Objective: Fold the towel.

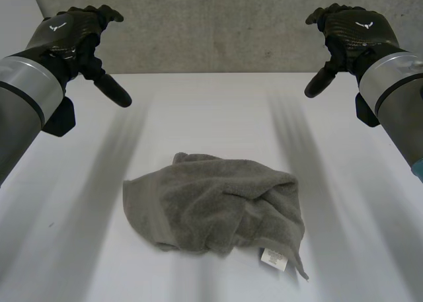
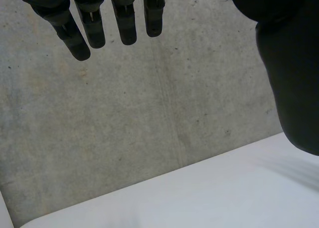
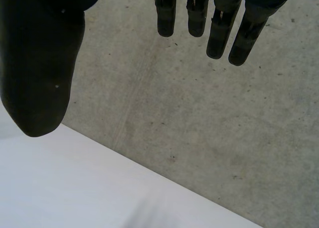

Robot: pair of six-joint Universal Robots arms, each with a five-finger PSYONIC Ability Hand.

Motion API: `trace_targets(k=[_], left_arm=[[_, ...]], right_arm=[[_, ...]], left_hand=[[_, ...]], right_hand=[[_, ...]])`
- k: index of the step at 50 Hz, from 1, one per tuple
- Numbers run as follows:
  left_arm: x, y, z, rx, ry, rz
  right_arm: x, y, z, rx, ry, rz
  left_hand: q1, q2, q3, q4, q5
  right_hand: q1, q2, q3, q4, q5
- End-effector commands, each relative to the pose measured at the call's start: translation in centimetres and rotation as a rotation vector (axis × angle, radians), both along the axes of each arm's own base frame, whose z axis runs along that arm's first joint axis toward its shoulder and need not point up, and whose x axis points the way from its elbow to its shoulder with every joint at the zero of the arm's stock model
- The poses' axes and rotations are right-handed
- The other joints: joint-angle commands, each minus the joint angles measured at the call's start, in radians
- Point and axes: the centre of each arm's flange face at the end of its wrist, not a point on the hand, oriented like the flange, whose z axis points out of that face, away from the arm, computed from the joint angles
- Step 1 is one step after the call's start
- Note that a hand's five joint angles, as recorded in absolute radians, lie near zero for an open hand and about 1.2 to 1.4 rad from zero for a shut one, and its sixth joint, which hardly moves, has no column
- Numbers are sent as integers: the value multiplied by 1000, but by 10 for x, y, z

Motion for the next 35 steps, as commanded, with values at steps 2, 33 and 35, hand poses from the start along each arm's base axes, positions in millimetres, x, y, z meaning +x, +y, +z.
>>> trace_targets(k=[2, 33, 35], left_arm=[[-10, -6, -21, 52, -56, -52], [-41, -13, -196, 486, -604, -394], [-43, -12, -197, 481, -615, -404]], right_arm=[[1, -3, 1, 6, 61, 25], [13, -15, -185, 667, 561, 419], [13, -16, -182, 654, 557, 413]], left_hand=[[-64, -59, -50, -67, -57], [800, 805, 814, 798, 807], [965, 969, 978, 962, 971]], right_hand=[[-57, -72, -69, -78, -59], [776, 761, 764, 755, 774], [1031, 1016, 1019, 1010, 1029]])
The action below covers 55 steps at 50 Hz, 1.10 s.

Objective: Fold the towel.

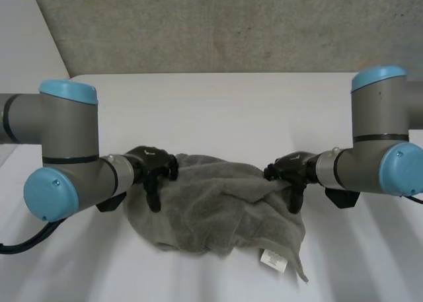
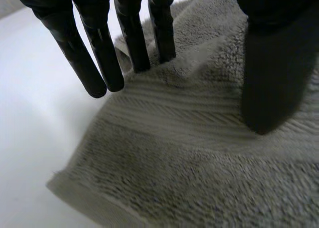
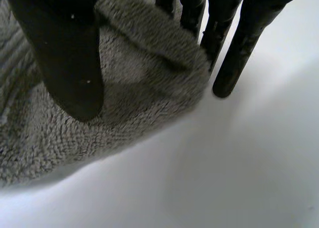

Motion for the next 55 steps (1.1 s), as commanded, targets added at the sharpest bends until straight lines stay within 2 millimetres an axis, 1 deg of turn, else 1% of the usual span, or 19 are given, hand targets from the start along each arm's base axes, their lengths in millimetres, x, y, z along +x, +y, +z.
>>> trace_targets(k=[1, 7, 9, 10, 12, 14, 15, 17, 18, 19, 20, 22, 27, 31, 34, 43, 44, 47, 55], left_arm=[[-2, 6, -14, 17, -49, -40], [-12, -7, 10, -80, -10, -59], [-20, -26, 46, -210, 52, -37], [-20, -26, 47, -210, 52, -37], [-24, -35, 75, -299, 107, -21], [-27, -49, 149, -533, 303, 58], [-27, -49, 149, -534, 304, 58], [-15, -52, 218, -726, 560, 177], [-15, -52, 218, -727, 562, 177], [-6, -49, 247, -805, 682, 222], [-6, -49, 247, -805, 683, 222], [1, -39, 279, -882, 833, 239], [1, -33, 252, -793, 764, 242], [0, -28, 202, -637, 661, 253], [0, -25, 184, -587, 631, 256], [8, -10, 117, -462, 472, 228], [7, -9, 109, -465, 444, 207], [4, -8, 92, -478, 379, 159], [-4, -12, 28, -413, 164, 53]], right_arm=[[2, -2, 3, -25, -4, -8], [10, -22, 47, -238, -107, -30], [18, -35, 96, -482, -214, -24], [18, -35, 96, -483, -214, -24], [32, -38, 155, -777, -356, 0], [37, -37, 181, -923, -439, 7], [37, -37, 181, -924, -440, 7], [35, -24, 231, -1171, -592, 11], [35, -24, 231, -1173, -592, 11], [30, -11, 259, -1276, -660, 9], [24, 1, 279, -1327, -695, 5], [21, 1, 278, -1297, -700, -9], [26, -5, 245, -1120, -639, -20], [32, -13, 195, -900, -535, -25], [35, -23, 162, -766, -475, -46], [38, -20, 79, -397, -297, -83], [38, -16, 69, -351, -272, -90], [38, -10, 54, -309, -243, -108], [47, 18, 21, -213, -229, -92]], left_hand=[[369, 368, 363, 356, 371], [545, 544, 539, 532, 547], [545, 544, 539, 532, 547], [545, 544, 539, 532, 547], [545, 544, 539, 532, 547], [545, 544, 539, 532, 547], [545, 544, 539, 532, 547], [545, 544, 539, 532, 547], [545, 544, 539, 532, 547], [545, 544, 539, 532, 547], [545, 544, 539, 532, 547], [545, 544, 539, 532, 547], [545, 544, 539, 532, 547], [545, 544, 539, 532, 547], [545, 544, 539, 532, 547], [501, 500, 495, 489, 504], [129, 128, 123, 116, 132], [-337, -338, -344, -350, -335], [-582, -583, -588, -595, -580]], right_hand=[[660, 650, 652, 651, 663], [662, 652, 653, 653, 664], [662, 652, 653, 653, 664], [662, 652, 653, 653, 664], [662, 652, 653, 653, 664], [662, 652, 653, 653, 664], [662, 652, 653, 653, 664], [662, 652, 653, 653, 664], [662, 652, 653, 653, 664], [662, 652, 653, 653, 664], [662, 652, 653, 653, 664], [662, 652, 653, 653, 664], [662, 652, 653, 653, 664], [-195, -205, -204, -204, -193], [-358, -368, -367, -367, -356], [-391, -401, -400, -400, -389], [-380, -390, -388, -388, -377], [-356, -366, -364, -365, -354], [-368, -378, -376, -377, -365]])
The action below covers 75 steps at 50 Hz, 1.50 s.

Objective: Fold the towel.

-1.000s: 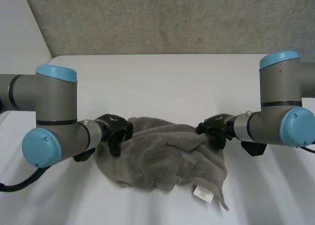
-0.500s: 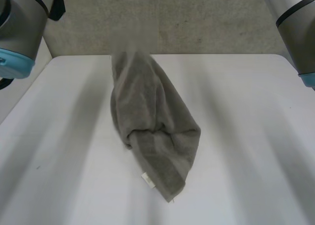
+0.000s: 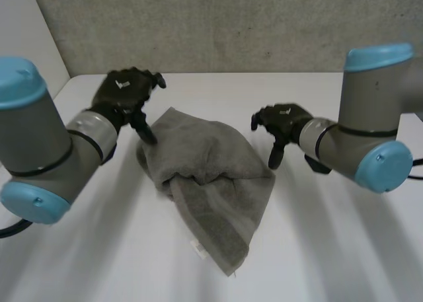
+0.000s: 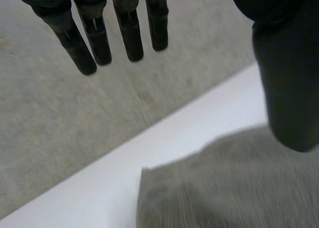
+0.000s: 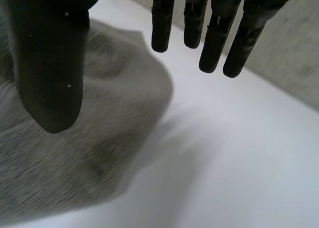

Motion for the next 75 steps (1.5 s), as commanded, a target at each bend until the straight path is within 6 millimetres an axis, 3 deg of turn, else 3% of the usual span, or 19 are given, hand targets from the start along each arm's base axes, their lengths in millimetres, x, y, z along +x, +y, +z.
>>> trace_targets(k=[1, 3, 10, 17, 25, 27, 29, 34, 40, 43, 47, 49, 56, 61, 63, 66, 73, 74, 75], left_arm=[[-7, -3, -53, 49, -196, -60], [-9, -1, -73, 77, -256, -87], [-10, -1, -99, 123, -299, -101], [-12, -5, -100, 116, -284, -89], [-16, -11, -99, 88, -270, -87], [-18, -12, -99, 86, -269, -90], [-21, -13, -101, 88, -259, -93], [-22, -14, -101, 108, -225, -85], [-21, -14, -94, 120, -176, -73], [-21, -15, -90, 119, -164, -69], [-20, -15, -79, 107, -138, -61], [-20, -14, -76, 105, -130, -60], [-14, -15, -42, 83, -24, -35], [-6, -10, -14, 73, 37, -19], [-2, -9, -6, 77, 48, -13], [4, 1, 17, 84, 67, -14], [2, 34, 52, 131, 137, -126], [1, 42, 59, 145, 160, -154], [1, 49, 66, 152, 181, -177]], right_arm=[[8, 25, -27, 67, 10, 24], [12, 39, -37, 88, 24, 47], [12, 64, -40, 77, 32, 63], [14, 117, -34, 68, 33, 152], [22, 145, -44, 112, 25, 206], [25, 149, -46, 112, 14, 211], [28, 152, -47, 107, 3, 218], [36, 156, -55, 94, 1, 241], [40, 152, -71, 103, 22, 237], [40, 147, -73, 88, 20, 220], [38, 139, -71, 54, 15, 182], [37, 138, -69, 45, 19, 169], [24, 133, -61, -8, 73, 136], [-6, 107, -22, -110, 74, 56], [-28, 93, 16, -211, 66, 5], [-43, 89, 45, -271, 67, -2], [-58, 87, 60, -242, 61, 32], [-56, 93, 59, -214, 56, 48], [-56, 96, 55, -184, 49, 52]], left_hand=[[-143, -153, -138, -141, -126], [-172, -183, -167, -171, -155], [-158, -168, -153, -156, -140], [-105, -116, -100, -103, -88], [118, 108, 123, 120, 136], [206, 196, 211, 208, 224], [589, 578, 594, 591, 606], [857, 847, 862, 859, 874], [984, 974, 989, 986, 1001], [984, 974, 989, 986, 1001], [984, 974, 989, 986, 1001], [984, 974, 989, 986, 1001], [984, 974, 989, 986, 1001], [984, 974, 989, 986, 1001], [984, 974, 989, 986, 1001], [984, 974, 989, 986, 1001], [984, 974, 989, 986, 1001], [984, 974, 989, 986, 1001], [984, 974, 989, 986, 1001]], right_hand=[[-34, -35, -28, -13, -1], [-40, -41, -34, -18, -7], [-11, -12, -4, 11, 22], [-34, -35, -28, -13, -1], [-40, -41, -34, -18, -7], [-37, -38, -31, -16, -4], [-40, -41, -34, -18, -7], [-29, -29, -22, -7, 5], [15, 15, 22, 37, 49], [333, 333, 340, 355, 367], [891, 891, 898, 913, 925], [994, 993, 1001, 1016, 1027], [995, 994, 1002, 1017, 1028], [995, 994, 1002, 1017, 1028], [995, 994, 1002, 1017, 1028], [995, 994, 1002, 1017, 1028], [995, 994, 1002, 1017, 1028], [854, 853, 860, 875, 887], [329, 328, 336, 351, 362]])
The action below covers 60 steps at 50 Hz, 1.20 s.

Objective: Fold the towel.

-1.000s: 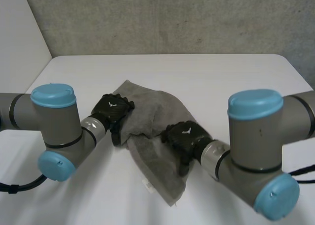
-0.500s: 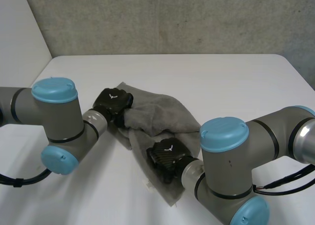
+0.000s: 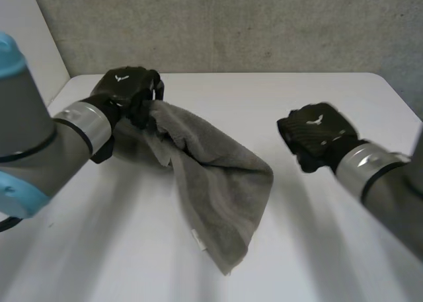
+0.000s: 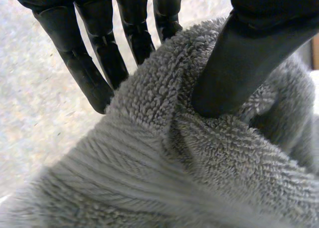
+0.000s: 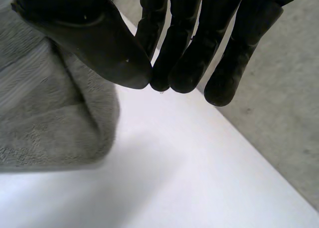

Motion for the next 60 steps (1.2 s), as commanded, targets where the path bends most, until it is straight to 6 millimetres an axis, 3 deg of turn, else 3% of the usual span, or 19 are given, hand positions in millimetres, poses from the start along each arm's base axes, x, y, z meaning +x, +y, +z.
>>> trace_targets(k=[1, 2, 3, 9, 14, 16, 20, 25, 30, 37, 38, 39, 42, 45, 47, 52, 57, 59, 60], left_arm=[[-2, 34, 32, 47, 86, -116], [-2, 39, 37, 53, 105, -123], [-2, 39, 37, 53, 105, -123], [4, 41, 42, 59, 128, -106], [11, 32, 38, 66, 122, -72], [26, 17, 34, 71, 118, -15], [35, 3, 26, 87, 109, 25], [41, -15, 6, 135, 91, 58], [61, -51, -34, 203, 44, 133], [73, -72, -69, 255, -26, 161], [77, -76, -75, 264, -37, 165], [77, -76, -75, 264, -37, 166], [81, -82, -86, 261, -54, 176], [82, -83, -86, 252, -55, 177], [87, -85, -84, 236, -49, 189], [92, -81, -77, 224, -42, 197], [92, -75, -69, 197, -37, 196], [92, -72, -69, 193, -38, 193], [90, -70, -70, 191, -37, 187]], right_arm=[[-4, 10, 1, 87, -14, 45], [-3, 11, -1, 113, -30, 42], [-1, 14, -5, 149, -55, 39], [21, 38, -17, 270, -147, 104], [46, 51, -41, 358, -177, 155], [52, 52, -47, 364, -178, 166], [67, 56, -58, 364, -171, 204], [88, 56, -73, 376, -163, 217], [107, 53, -80, 355, -164, 214], [134, 48, -84, 319, -179, 239], [141, 49, -84, 310, -184, 252], [141, 49, -84, 309, -184, 252], [160, 49, -90, 292, -191, 276], [171, 52, -99, 286, -181, 279], [173, 51, -105, 286, -168, 269], [176, 44, -122, 299, -129, 226], [180, 41, -128, 303, -123, 220], [182, 39, -128, 297, -128, 221], [182, 39, -128, 297, -128, 221]], left_hand=[[96, 49, 22, 40, 50], [96, 49, 22, 40, 50], [96, 49, 22, 40, 50], [96, 49, 22, 40, 50], [96, 49, 22, 40, 50], [96, 49, 22, 40, 50], [96, 49, 22, 40, 50], [96, 49, 22, 40, 50], [96, 49, 22, 40, 50], [91, 43, 16, 34, 44], [-115, -163, -190, -172, -162], [-117, -165, -192, -174, -164], [-715, -763, -790, -772, -762], [-799, -846, -873, -855, -845], [-1024, -1071, -1098, -1080, -1070], [-1057, -1105, -1131, -1114, -1103], [-1057, -1105, -1132, -1114, -1104], [-1051, -1099, -1126, -1108, -1098], [-1048, -1096, -1123, -1105, -1095]], right_hand=[[-614, -605, -612, -611, -630], [-975, -966, -972, -971, -990], [-1031, -1022, -1028, -1027, -1046], [-1019, -1010, -1017, -1016, -1035], [-996, -987, -994, -993, -1011], [-996, -987, -994, -993, -1011], [-993, -984, -991, -990, -1008], [-987, -978, -985, -984, -1003], [-987, -978, -985, -984, -1003], [-987, -978, -985, -984, -1003], [-987, -978, -985, -984, -1003], [-987, -978, -985, -984, -1003], [-987, -978, -985, -984, -1003], [-984, -975, -982, -981, -1000], [-978, -969, -976, -975, -994], [-934, -925, -932, -931, -950], [-708, -699, -706, -705, -724], [-419, -410, -417, -416, -435], [-418, -409, -415, -414, -433]])
